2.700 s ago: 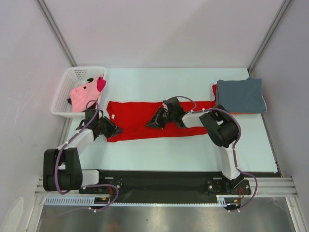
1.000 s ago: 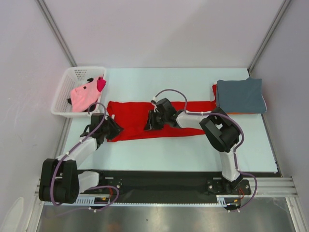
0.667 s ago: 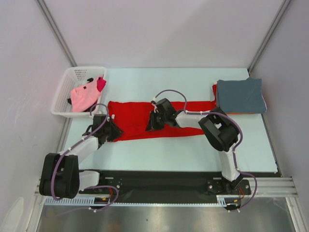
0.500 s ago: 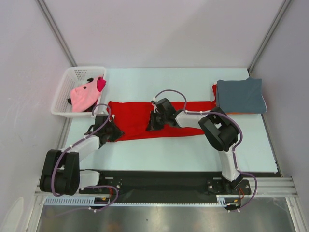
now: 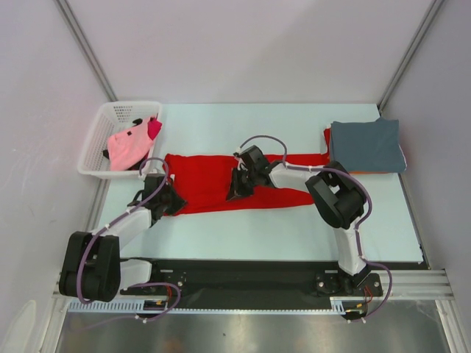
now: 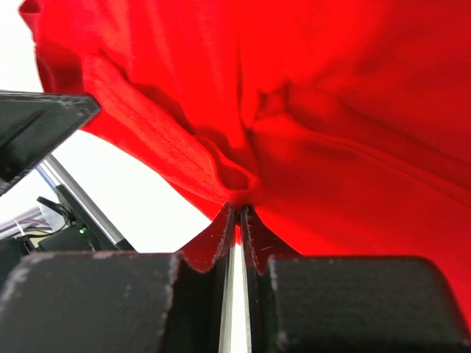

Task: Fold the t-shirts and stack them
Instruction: Fold the tshirt

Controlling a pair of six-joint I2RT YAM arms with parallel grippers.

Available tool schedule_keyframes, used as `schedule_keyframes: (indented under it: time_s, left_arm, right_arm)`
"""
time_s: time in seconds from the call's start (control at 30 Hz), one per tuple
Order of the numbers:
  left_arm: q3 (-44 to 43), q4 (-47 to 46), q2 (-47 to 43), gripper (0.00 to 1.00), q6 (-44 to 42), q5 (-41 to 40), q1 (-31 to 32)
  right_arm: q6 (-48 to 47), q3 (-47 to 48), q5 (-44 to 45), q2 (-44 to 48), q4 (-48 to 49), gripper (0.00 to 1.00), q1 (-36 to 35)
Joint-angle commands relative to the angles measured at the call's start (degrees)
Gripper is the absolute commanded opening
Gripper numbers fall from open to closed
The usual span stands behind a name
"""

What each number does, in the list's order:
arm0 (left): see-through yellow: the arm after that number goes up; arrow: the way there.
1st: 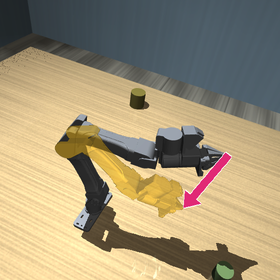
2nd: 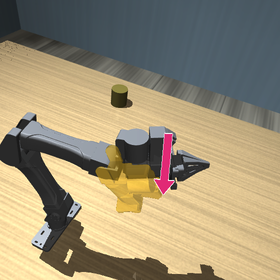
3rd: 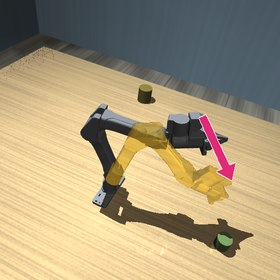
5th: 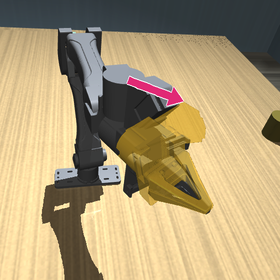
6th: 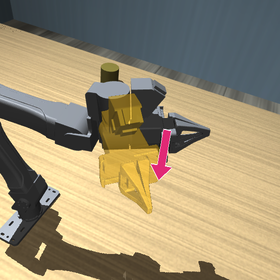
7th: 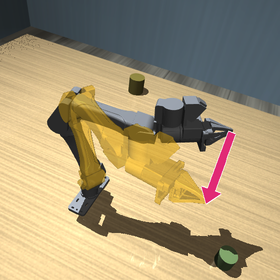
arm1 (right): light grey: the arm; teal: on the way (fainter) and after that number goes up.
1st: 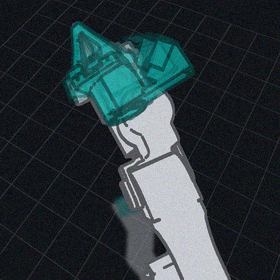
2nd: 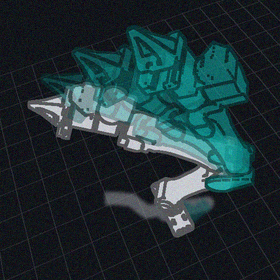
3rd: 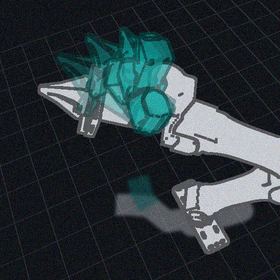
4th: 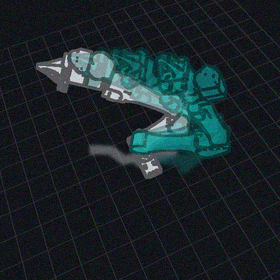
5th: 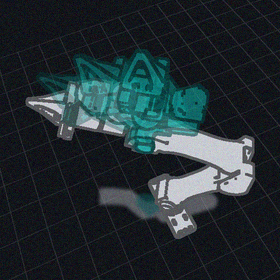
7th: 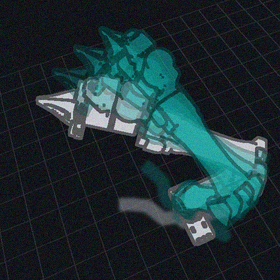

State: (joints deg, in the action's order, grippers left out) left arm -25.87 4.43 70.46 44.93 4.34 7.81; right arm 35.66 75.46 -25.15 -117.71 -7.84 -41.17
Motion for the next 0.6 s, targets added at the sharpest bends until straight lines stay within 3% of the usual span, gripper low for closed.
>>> schedule_keyframes:
  time_s: [0.0,0.1,0.2,0.57]
  left_arm:
    - [-0.3,0.9,-1.3,0.0,-0.5,-1.9,0.4]
    - [-0.1,1.4,-1.7,0.0,-0.5,-2.1,0.4]
    - [0.4,1.4,-2.1,0.0,-0.7,-2.3,0.4]
    - [0.6,1.3,-4.5,0.05,-2.0,-2.3,0.4]
  right_arm:
    - [-1.5,1.5,-1.3,0.5,-4.4,0.1,0.4]
    - [-1.6,1.4,-1.7,0.1,-5.2,0.12,0.6]
    - [-2.0,1.6,-1.8,-0.1,-6.5,0.3,0.6]
    - [-3.4,1.4,-1.2,6.2,-6.2,0.36,-0.4]
